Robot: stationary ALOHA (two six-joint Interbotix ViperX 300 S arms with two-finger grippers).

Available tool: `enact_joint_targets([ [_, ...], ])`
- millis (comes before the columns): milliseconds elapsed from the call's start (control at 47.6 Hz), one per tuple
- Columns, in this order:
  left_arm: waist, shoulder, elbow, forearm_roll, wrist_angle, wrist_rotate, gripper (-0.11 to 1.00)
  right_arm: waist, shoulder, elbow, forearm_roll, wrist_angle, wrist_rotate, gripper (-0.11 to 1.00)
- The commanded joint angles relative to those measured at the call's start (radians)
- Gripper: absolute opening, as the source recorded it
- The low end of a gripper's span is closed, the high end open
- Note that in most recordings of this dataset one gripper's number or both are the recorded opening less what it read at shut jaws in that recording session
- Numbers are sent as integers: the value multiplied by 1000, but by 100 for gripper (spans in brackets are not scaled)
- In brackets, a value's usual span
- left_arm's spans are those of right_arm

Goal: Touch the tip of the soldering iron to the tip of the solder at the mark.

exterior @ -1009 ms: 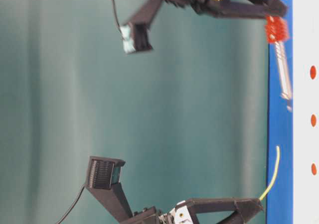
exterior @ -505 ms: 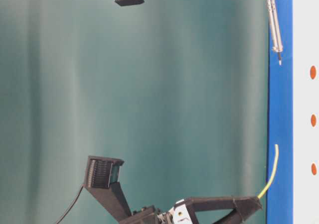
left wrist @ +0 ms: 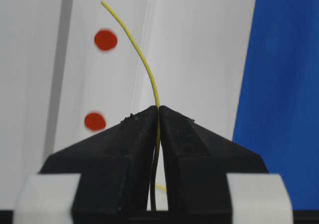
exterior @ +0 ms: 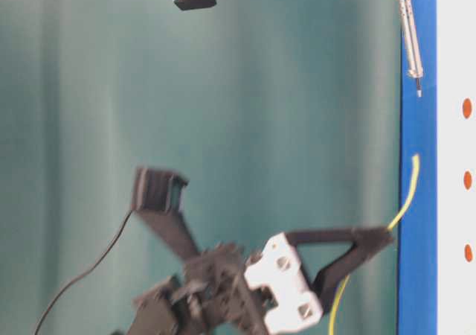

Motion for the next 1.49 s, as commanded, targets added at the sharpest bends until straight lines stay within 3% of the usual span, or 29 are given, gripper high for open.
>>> enact_joint_targets([
  [0,-2,25,-54,2,-9,0,2,0,-3,-18,-3,-6,2,6],
  [589,-11,141,-83,2,-101,-6,2,2,9,-15,-3,-25,3,6],
  [1472,-11,143,-78,2,-86,-2,2,2,129,-61,-2,-32,2,6],
])
